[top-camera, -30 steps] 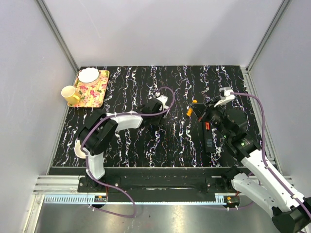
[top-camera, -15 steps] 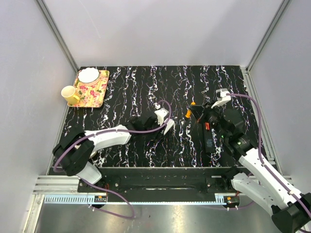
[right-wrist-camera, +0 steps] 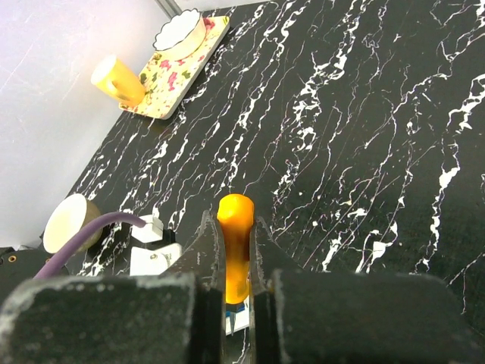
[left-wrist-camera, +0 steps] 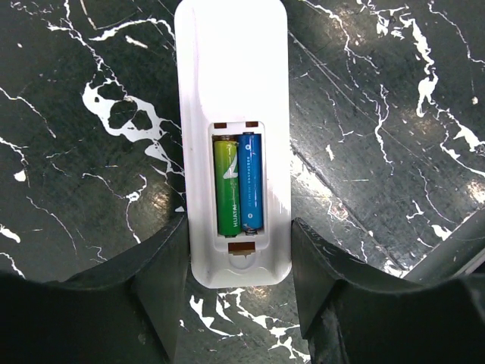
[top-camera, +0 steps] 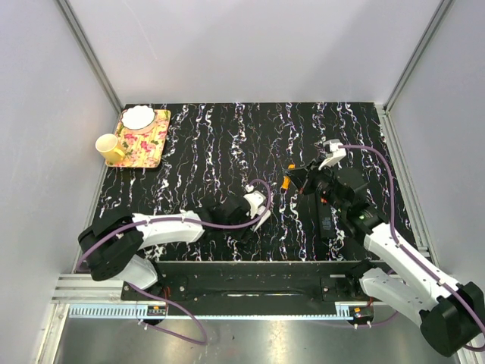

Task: Unload the batteries from the remote control

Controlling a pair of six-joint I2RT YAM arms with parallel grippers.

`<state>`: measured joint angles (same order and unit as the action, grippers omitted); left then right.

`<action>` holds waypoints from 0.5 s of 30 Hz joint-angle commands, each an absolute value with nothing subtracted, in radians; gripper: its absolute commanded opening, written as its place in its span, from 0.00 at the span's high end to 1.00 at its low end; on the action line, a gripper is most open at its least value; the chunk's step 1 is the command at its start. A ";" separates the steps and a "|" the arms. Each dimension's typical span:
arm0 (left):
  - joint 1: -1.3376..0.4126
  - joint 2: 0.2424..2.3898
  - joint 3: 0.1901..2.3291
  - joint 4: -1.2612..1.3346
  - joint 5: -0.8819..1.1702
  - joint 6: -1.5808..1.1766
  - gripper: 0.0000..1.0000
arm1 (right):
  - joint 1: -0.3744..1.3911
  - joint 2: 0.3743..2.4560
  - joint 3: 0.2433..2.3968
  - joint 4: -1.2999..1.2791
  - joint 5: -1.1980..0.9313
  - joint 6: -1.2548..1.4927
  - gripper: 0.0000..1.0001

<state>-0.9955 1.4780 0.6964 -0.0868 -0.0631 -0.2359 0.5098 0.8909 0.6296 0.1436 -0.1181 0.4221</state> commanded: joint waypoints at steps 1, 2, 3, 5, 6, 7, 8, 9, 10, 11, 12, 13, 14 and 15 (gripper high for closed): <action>-1.014 1.477 0.703 -0.051 -0.121 -0.249 0.82 | 0.515 0.879 0.612 0.225 -0.158 0.425 1.00; -1.017 1.480 0.703 -0.049 -0.123 -0.249 0.76 | 0.515 0.876 0.611 0.224 -0.161 0.422 1.00; -1.017 1.477 0.700 -0.045 -0.123 -0.249 0.61 | 0.517 0.874 0.609 0.224 -0.163 0.420 1.00; -1.017 1.474 0.698 -0.034 -0.123 -0.247 0.49 | 0.515 0.871 0.604 0.221 -0.161 0.422 1.00; -1.017 1.470 0.695 -0.029 -0.118 -0.242 0.43 | 0.517 0.870 0.603 0.221 -0.160 0.422 1.00; -1.017 1.467 0.695 -0.029 -0.120 -0.241 0.37 | 0.514 0.870 0.600 0.221 -0.158 0.422 1.00; -1.017 1.463 0.693 -0.034 -0.124 -0.242 0.32 | 0.515 0.868 0.598 0.219 -0.158 0.420 1.00; -1.017 1.457 0.693 -0.034 -0.126 -0.241 0.30 | 0.515 0.867 0.598 0.219 -0.160 0.422 1.00; -1.019 1.441 0.689 -0.032 -0.129 -0.242 0.27 | 0.515 0.865 0.600 0.221 -0.160 0.422 1.00; -1.017 1.427 0.686 -0.031 -0.135 -0.248 0.25 | 0.515 0.865 0.600 0.221 -0.158 0.419 1.00; -1.017 1.413 0.683 -0.029 -0.138 -0.249 0.24 | 0.515 0.867 0.598 0.222 -0.160 0.419 1.00; -1.017 1.378 0.677 -0.028 -0.143 -0.247 0.23 | 0.515 0.867 0.597 0.222 -0.160 0.417 1.00; -1.017 1.359 0.673 -0.028 -0.150 -0.256 0.19 | 0.515 0.870 0.597 0.227 -0.163 0.417 1.00; -1.016 1.339 0.667 -0.023 -0.156 -0.259 0.17 | 0.515 0.871 0.595 0.229 -0.166 0.416 1.00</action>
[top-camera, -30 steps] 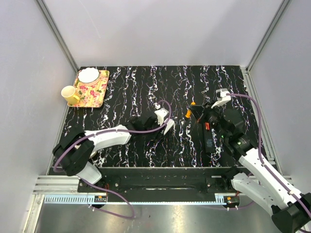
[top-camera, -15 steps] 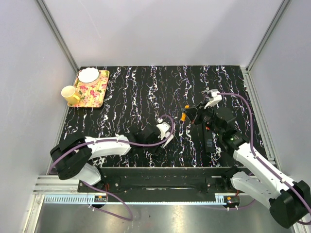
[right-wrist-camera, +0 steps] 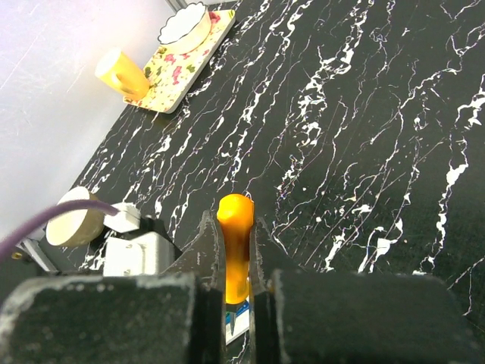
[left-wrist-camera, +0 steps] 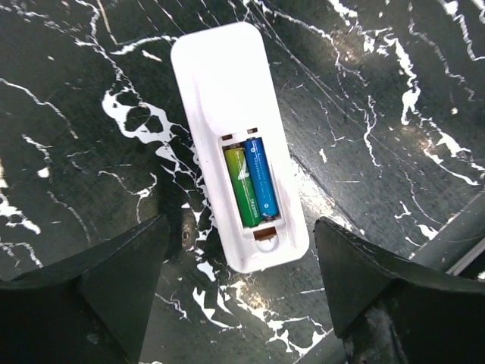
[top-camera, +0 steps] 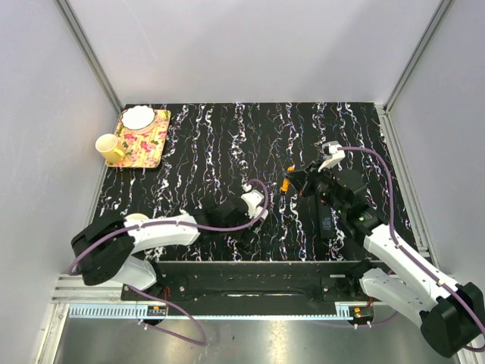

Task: Unload the batteries from the remote control

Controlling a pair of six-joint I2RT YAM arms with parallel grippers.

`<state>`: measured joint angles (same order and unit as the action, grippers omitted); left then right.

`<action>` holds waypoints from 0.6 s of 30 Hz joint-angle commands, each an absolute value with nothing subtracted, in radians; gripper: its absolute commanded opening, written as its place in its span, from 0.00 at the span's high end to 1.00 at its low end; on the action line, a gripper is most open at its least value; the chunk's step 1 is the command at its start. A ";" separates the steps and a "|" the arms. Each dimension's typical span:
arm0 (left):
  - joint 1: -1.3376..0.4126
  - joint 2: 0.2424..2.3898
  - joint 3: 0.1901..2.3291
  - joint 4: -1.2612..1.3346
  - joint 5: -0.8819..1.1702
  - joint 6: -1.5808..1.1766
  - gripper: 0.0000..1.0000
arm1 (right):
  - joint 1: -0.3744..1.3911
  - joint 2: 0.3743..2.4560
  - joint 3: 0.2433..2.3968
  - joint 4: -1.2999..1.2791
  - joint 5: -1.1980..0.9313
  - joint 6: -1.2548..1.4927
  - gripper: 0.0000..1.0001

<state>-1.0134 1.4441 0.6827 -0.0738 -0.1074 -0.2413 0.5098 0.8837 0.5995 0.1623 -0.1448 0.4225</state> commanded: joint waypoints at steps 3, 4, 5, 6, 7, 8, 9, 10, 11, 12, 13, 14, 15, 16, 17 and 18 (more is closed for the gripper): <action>-0.988 1.252 0.640 -0.005 -0.105 -0.291 0.09 | 0.515 0.879 0.592 0.238 -0.175 0.414 1.00; -0.956 1.234 0.634 -0.005 -0.075 -0.304 0.09 | 0.515 0.884 0.592 0.239 -0.176 0.416 1.00; -0.939 1.204 0.623 -0.005 -0.045 -0.323 0.09 | 0.515 0.891 0.591 0.245 -0.186 0.414 1.00; -0.925 1.191 0.617 0.015 -0.007 -0.331 0.09 | 0.515 0.894 0.592 0.245 -0.189 0.413 1.00; -0.913 1.180 0.609 0.020 0.021 -0.339 0.09 | 0.517 0.896 0.594 0.247 -0.190 0.413 1.00; -0.913 1.164 0.597 0.017 0.021 -0.341 0.09 | 0.515 0.903 0.597 0.250 -0.196 0.414 1.00; -0.913 1.164 0.588 0.020 0.031 -0.342 0.09 | 0.515 0.907 0.598 0.253 -0.202 0.413 1.00; -0.913 1.167 0.578 0.023 0.031 -0.347 0.09 | 0.517 0.911 0.598 0.258 -0.209 0.413 1.00; -0.913 1.172 0.571 0.026 0.029 -0.362 0.09 | 0.515 0.925 0.600 0.273 -0.224 0.416 1.00; -0.913 1.186 0.552 0.032 0.028 -0.368 0.10 | 0.517 0.934 0.600 0.284 -0.233 0.414 1.00; -0.914 1.192 0.542 0.047 0.029 -0.377 0.10 | 0.517 0.945 0.597 0.310 -0.241 0.422 1.00; -0.914 1.198 0.529 0.061 0.031 -0.396 0.11 | 0.520 0.966 0.595 0.327 -0.251 0.426 1.00; -0.916 1.207 0.503 0.078 0.044 -0.403 0.11 | 0.528 0.979 0.585 0.346 -0.256 0.429 1.00; -0.926 1.209 0.491 0.112 0.043 -0.408 0.11 | 0.534 0.991 0.578 0.388 -0.259 0.440 1.00; -0.934 1.212 0.480 0.127 0.038 -0.422 0.11 | 0.541 1.014 0.574 0.408 -0.258 0.443 1.00; -0.942 1.215 0.468 0.146 0.029 -0.428 0.11 | 0.558 1.026 0.566 0.428 -0.255 0.446 1.00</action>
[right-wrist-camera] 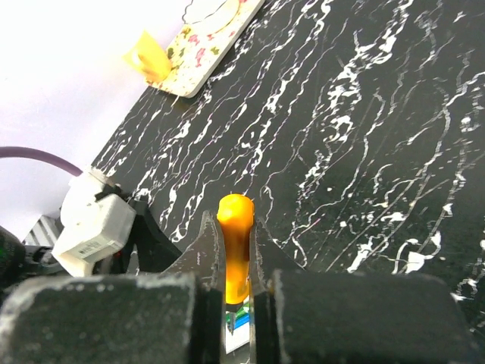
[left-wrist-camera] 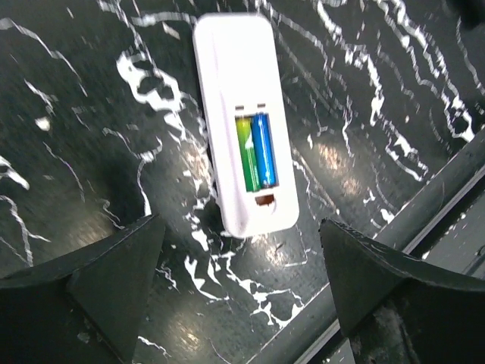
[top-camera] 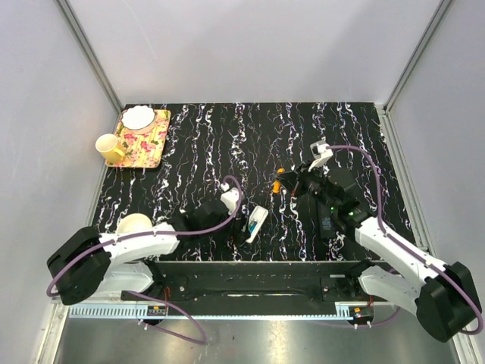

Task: Unload the batteries from the remote control

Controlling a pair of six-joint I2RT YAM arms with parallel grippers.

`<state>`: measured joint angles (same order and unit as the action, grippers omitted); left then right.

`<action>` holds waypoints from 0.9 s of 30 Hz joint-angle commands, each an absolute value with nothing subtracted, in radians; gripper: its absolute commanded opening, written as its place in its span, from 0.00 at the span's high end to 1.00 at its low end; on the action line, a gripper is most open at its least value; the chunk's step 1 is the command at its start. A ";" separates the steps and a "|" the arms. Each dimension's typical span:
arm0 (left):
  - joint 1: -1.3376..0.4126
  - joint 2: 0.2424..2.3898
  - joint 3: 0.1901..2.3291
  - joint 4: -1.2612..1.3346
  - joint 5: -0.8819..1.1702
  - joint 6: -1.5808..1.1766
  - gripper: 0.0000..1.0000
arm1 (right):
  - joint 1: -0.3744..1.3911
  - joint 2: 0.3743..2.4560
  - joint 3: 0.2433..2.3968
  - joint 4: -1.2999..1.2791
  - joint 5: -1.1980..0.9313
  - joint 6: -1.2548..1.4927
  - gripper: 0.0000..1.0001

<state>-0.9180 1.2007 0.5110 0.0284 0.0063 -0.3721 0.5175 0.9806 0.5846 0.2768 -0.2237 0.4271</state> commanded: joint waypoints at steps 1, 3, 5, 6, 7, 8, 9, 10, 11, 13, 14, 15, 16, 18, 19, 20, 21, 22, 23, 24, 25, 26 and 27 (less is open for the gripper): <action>-0.956 1.226 0.451 0.176 0.023 -0.442 0.11 | 0.571 1.040 0.565 0.463 -0.250 0.449 1.00; -0.960 1.244 0.459 0.175 0.018 -0.445 0.12 | 0.598 1.066 0.551 0.503 -0.212 0.448 1.00; -0.968 1.288 0.498 0.132 0.011 -0.436 0.12 | 0.646 1.077 0.542 0.557 -0.145 0.436 1.00; -0.971 1.305 0.512 0.118 0.003 -0.430 0.12 | 0.659 1.080 0.534 0.567 -0.124 0.430 1.00; -0.983 1.321 0.524 0.092 0.002 -0.426 0.13 | 0.679 1.081 0.534 0.580 -0.106 0.423 1.00; -0.991 1.351 0.553 0.084 0.002 -0.422 0.13 | 0.684 1.089 0.534 0.580 -0.080 0.423 1.00; -0.999 1.364 0.563 0.078 -0.026 -0.419 0.13 | 0.684 1.092 0.537 0.583 -0.077 0.422 1.00; -1.014 1.373 0.574 0.057 -0.040 -0.417 0.13 | 0.686 1.097 0.535 0.587 -0.075 0.419 1.00; -1.017 1.391 0.590 0.045 -0.055 -0.420 0.14 | 0.686 1.101 0.535 0.589 -0.072 0.419 1.00; -1.025 1.410 0.603 0.003 -0.113 -0.426 0.15 | 0.687 1.100 0.526 0.595 -0.071 0.414 1.00; -1.025 1.416 0.604 0.002 -0.129 -0.429 0.16 | 0.687 1.094 0.520 0.601 -0.068 0.414 1.00; -1.025 1.436 0.606 0.002 -0.150 -0.428 0.17 | 0.686 1.089 0.505 0.607 -0.064 0.413 1.00; -1.025 1.442 0.607 -0.030 -0.161 -0.428 0.18 | 0.687 1.085 0.499 0.617 -0.061 0.417 1.00; -1.026 1.457 0.607 -0.040 -0.178 -0.420 0.21 | 0.687 1.077 0.488 0.618 -0.055 0.414 1.00; -1.025 1.456 0.604 -0.049 -0.184 -0.416 0.22 | 0.687 1.075 0.485 0.615 -0.054 0.411 1.00; -1.026 1.456 0.603 -0.054 -0.190 -0.411 0.24 | 0.687 1.074 0.483 0.614 -0.048 0.411 1.00; -1.025 1.453 0.601 -0.060 -0.211 -0.408 0.26 | 0.686 1.074 0.477 0.614 -0.046 0.411 1.00; -1.025 1.450 0.601 -0.072 -0.222 -0.402 0.30 | 0.686 1.074 0.476 0.617 -0.043 0.411 1.00; -1.025 1.447 0.601 -0.080 -0.235 -0.400 0.32 | 0.687 1.074 0.474 0.617 -0.043 0.411 1.00; -1.025 1.445 0.603 -0.089 -0.264 -0.397 0.33 | 0.687 1.074 0.474 0.615 -0.041 0.411 1.00; -1.025 1.443 0.606 -0.103 -0.276 -0.393 0.37 | 0.687 1.072 0.472 0.615 -0.044 0.411 1.00; -1.025 1.445 0.607 -0.107 -0.285 -0.394 0.39 | 0.687 1.074 0.474 0.615 -0.044 0.410 1.00; -1.025 1.447 0.609 -0.104 -0.301 -0.394 0.42 | 0.687 1.074 0.476 0.612 -0.046 0.410 1.00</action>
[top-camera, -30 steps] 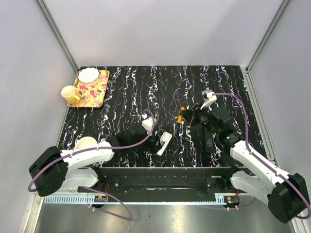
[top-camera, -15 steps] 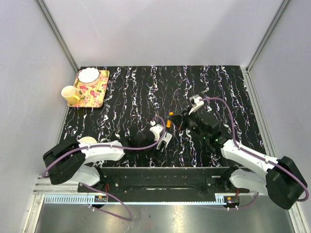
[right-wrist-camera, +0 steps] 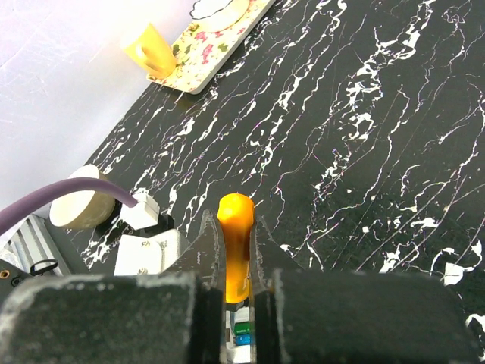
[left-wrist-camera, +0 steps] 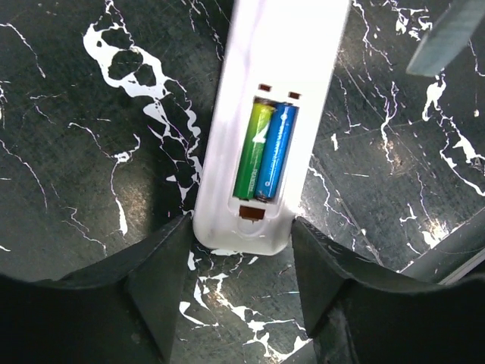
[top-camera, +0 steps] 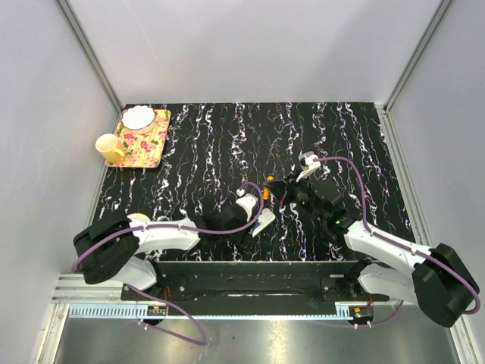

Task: Unload the batteries from the remote control

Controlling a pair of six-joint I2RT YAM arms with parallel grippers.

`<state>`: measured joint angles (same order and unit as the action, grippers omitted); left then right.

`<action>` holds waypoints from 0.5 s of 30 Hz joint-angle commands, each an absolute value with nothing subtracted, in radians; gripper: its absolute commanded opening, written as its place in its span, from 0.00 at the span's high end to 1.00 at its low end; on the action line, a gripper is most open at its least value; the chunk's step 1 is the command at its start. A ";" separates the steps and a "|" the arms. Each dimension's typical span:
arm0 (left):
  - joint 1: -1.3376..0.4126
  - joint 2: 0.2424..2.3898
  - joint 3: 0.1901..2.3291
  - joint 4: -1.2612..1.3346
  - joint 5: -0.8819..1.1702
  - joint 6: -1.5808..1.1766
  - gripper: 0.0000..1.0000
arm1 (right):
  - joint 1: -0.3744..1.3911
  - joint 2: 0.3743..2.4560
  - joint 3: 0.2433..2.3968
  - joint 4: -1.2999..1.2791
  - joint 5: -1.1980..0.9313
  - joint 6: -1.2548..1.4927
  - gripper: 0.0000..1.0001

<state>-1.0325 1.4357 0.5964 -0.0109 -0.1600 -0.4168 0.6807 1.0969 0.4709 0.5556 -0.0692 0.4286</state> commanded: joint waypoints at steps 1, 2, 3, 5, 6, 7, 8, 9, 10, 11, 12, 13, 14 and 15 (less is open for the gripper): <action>-1.025 1.450 0.612 -0.112 -0.310 -0.399 0.45 | 0.687 1.074 0.476 0.611 -0.045 0.407 1.00; -1.025 1.460 0.626 -0.120 -0.320 -0.400 0.47 | 0.687 1.072 0.476 0.609 -0.046 0.407 1.00; -1.025 1.465 0.630 -0.123 -0.318 -0.396 0.47 | 0.686 1.074 0.476 0.609 -0.048 0.405 1.00; -1.025 1.466 0.640 -0.109 -0.295 -0.390 0.45 | 0.687 1.078 0.477 0.603 -0.049 0.405 1.00; -1.025 1.462 0.640 -0.101 -0.266 -0.390 0.44 | 0.687 1.078 0.477 0.606 -0.051 0.405 1.00; -1.026 1.457 0.638 -0.080 -0.255 -0.387 0.42 | 0.687 1.081 0.477 0.606 -0.054 0.408 1.00; -1.026 1.445 0.632 -0.074 -0.239 -0.387 0.40 | 0.687 1.084 0.477 0.606 -0.055 0.410 1.00; -1.026 1.439 0.629 -0.069 -0.235 -0.385 0.34 | 0.687 1.089 0.477 0.609 -0.057 0.411 1.00; -1.026 1.428 0.624 -0.060 -0.229 -0.384 0.33 | 0.686 1.097 0.479 0.612 -0.061 0.408 1.00; -1.026 1.408 0.615 -0.058 -0.216 -0.382 0.32 | 0.687 1.098 0.480 0.612 -0.063 0.405 1.00; -1.026 1.395 0.612 -0.057 -0.212 -0.380 0.30 | 0.686 1.100 0.476 0.618 -0.064 0.402 1.00; -1.026 1.381 0.606 -0.049 -0.201 -0.377 0.30 | 0.689 1.101 0.476 0.630 -0.049 0.393 1.00; -1.026 1.352 0.595 -0.045 -0.180 -0.376 0.29 | 0.693 1.100 0.472 0.630 -0.032 0.387 1.00; -1.026 1.338 0.591 -0.040 -0.170 -0.374 0.29 | 0.710 1.095 0.468 0.635 -0.016 0.376 1.00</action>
